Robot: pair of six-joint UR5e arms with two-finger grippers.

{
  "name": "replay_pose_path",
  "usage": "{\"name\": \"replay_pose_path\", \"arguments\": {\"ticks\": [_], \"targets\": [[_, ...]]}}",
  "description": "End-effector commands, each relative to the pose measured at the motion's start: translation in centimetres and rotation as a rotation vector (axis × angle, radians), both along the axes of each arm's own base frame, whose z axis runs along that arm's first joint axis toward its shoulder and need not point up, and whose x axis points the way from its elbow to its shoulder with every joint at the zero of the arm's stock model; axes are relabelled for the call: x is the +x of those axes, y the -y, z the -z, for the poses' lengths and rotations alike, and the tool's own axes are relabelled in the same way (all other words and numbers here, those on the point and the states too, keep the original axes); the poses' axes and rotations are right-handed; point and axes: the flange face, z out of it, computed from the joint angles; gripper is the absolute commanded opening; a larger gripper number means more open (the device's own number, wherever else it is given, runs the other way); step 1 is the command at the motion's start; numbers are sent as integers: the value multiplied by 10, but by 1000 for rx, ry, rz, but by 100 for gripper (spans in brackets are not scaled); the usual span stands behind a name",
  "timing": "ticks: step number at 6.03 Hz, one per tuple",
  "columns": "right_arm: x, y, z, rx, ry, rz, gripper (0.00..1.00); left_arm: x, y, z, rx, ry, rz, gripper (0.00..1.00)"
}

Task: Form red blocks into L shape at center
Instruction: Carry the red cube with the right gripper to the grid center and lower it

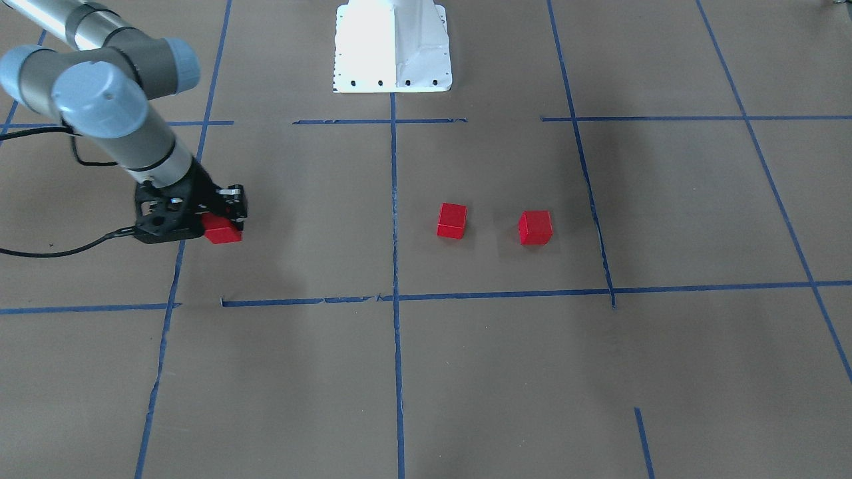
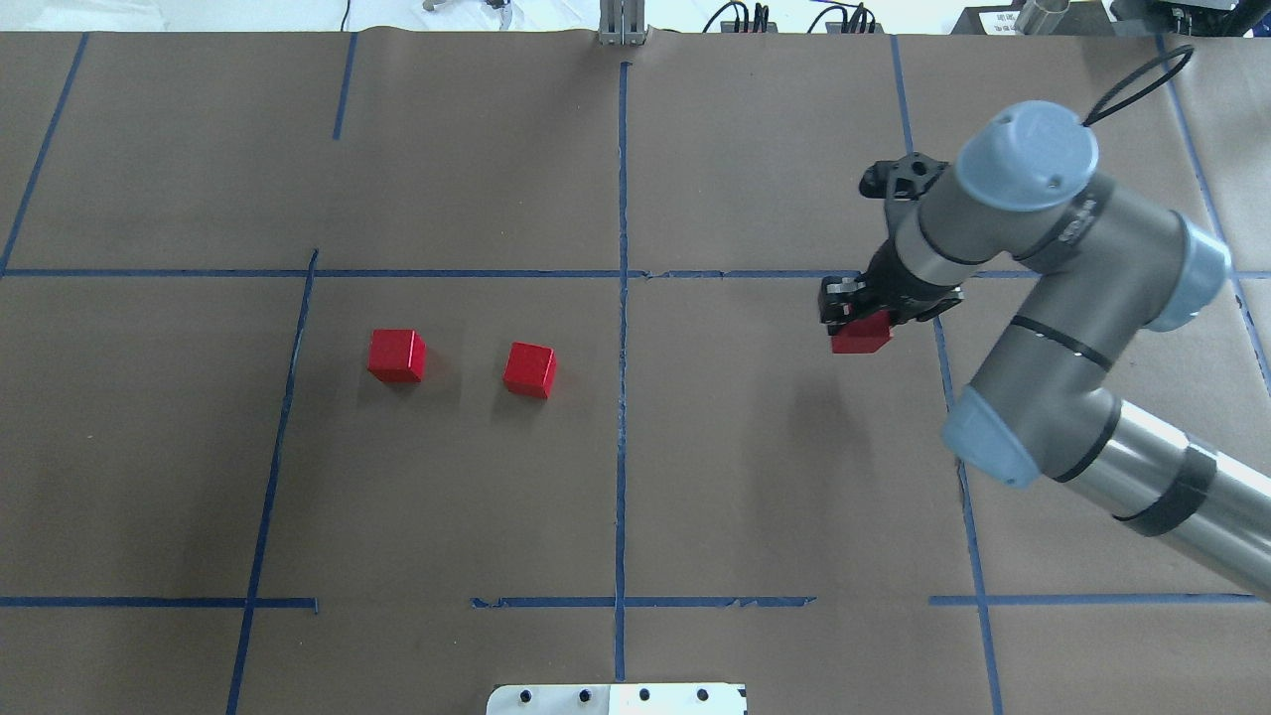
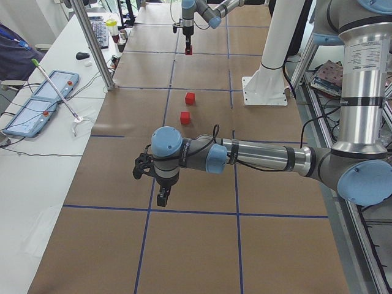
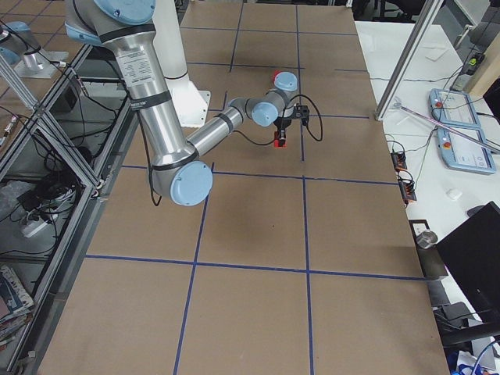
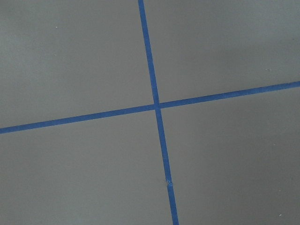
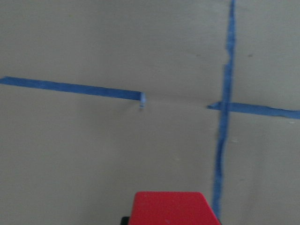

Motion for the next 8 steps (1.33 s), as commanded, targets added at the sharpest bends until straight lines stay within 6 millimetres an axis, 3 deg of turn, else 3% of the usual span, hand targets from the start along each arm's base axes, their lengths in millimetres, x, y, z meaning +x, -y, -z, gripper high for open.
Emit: {"name": "replay_pose_path", "arguments": {"ticks": [1,2,3,5,8], "targets": [[-101,-48,91,-73,-7,-65,0,0,-1,0,-1,0,0,100],[-150,-58,117,-92,-21,-89,0,0,-1,-1,-3,0,0,100],[-173,-61,126,-97,-32,-83,0,0,-1,-1,-3,0,0,100],[-195,-86,120,-97,-52,-53,1,0,-1,-1,-3,-2,0,100],[-203,-96,120,-77,-54,-34,4,0,-1,-1,-4,-2,0,100]]}}
